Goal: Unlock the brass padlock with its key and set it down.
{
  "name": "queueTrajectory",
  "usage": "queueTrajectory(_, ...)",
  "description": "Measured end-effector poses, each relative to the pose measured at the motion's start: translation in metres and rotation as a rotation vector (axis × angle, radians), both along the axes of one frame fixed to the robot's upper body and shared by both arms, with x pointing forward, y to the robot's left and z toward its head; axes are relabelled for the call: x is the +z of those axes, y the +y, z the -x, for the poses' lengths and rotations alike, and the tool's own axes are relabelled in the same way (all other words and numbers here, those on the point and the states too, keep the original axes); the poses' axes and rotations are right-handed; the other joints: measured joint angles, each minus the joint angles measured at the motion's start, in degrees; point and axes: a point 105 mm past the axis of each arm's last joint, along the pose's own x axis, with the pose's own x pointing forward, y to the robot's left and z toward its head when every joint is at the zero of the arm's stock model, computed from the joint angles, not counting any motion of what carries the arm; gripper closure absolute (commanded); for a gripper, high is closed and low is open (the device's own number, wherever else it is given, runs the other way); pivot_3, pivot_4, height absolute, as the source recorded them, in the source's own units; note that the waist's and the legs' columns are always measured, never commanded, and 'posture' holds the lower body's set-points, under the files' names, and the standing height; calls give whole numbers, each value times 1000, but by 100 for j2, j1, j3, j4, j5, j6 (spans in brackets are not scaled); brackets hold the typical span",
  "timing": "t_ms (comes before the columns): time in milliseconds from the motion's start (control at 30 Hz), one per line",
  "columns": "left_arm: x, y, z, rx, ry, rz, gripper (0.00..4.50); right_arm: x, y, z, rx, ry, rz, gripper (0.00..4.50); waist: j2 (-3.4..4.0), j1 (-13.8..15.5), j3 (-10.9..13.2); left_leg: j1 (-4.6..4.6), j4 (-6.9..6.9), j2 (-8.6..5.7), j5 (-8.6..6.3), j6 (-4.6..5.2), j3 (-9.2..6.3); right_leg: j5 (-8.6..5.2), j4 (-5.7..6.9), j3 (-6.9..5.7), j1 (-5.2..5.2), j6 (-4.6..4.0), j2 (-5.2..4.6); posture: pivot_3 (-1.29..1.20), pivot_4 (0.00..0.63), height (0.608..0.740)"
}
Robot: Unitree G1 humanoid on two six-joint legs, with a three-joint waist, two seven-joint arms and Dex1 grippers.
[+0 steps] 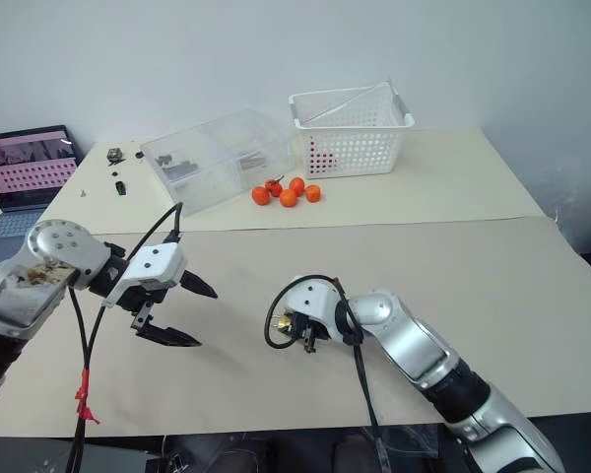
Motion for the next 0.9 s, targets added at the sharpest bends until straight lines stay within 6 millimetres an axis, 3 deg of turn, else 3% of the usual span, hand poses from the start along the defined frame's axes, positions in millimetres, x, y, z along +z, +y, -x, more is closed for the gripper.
queueTrajectory(333, -3, -2, 14, 68, -3, 21, 0, -19, -1, -2, 195, -21, 100, 3580, 1, -5, 1, 3, -3, 1, 0, -1, 2, 6, 1, 2, -3, -11, 3, 0, 150, 740)
queueTrajectory(400, -2, -2, 13, 75, -11, 24, 0, -21, -1, -4, 206, -18, 97, 2480, 2, -13, 0, 6, -4, 2, -1, -1, 3, 7, 1, 3, -2, -12, 4, 0, 150, 740)
queueTrajectory(433, -2, -2, 13, 75, -12, 25, 0, -21, -1, -5, 208, -18, 98, 2310, 2, -18, 0, 6, -4, 2, 0, -1, 3, 8, 2, 3, -2, -13, 4, 0, 150, 740)
queueTrajectory(633, -5, -9, 9, 58, -12, 64, 0, -8, -11, -13, 157, 46, 55, 162, 2, 0, 0, 1, -4, 0, -1, -2, 3, 12, 0, 4, -5, -20, -1, 0, 150, 740)
queueTrajectory(733, -10, -15, 3, 54, 8, 112, 0, 22, -28, -1, 148, 135, -9, 25, 6, 44, 2, -2, -3, -3, -1, -2, 0, 12, -2, 3, -5, -21, -10, 0, 150, 740)
queueTrajectory(900, -15, -32, -6, 36, 1, 201, 0, 47, -51, 15, 97, 198, -49, 25, 6, 146, 1, -1, -3, -6, -2, -2, 3, 12, -9, 0, -2, -21, -20, 0, 150, 740)
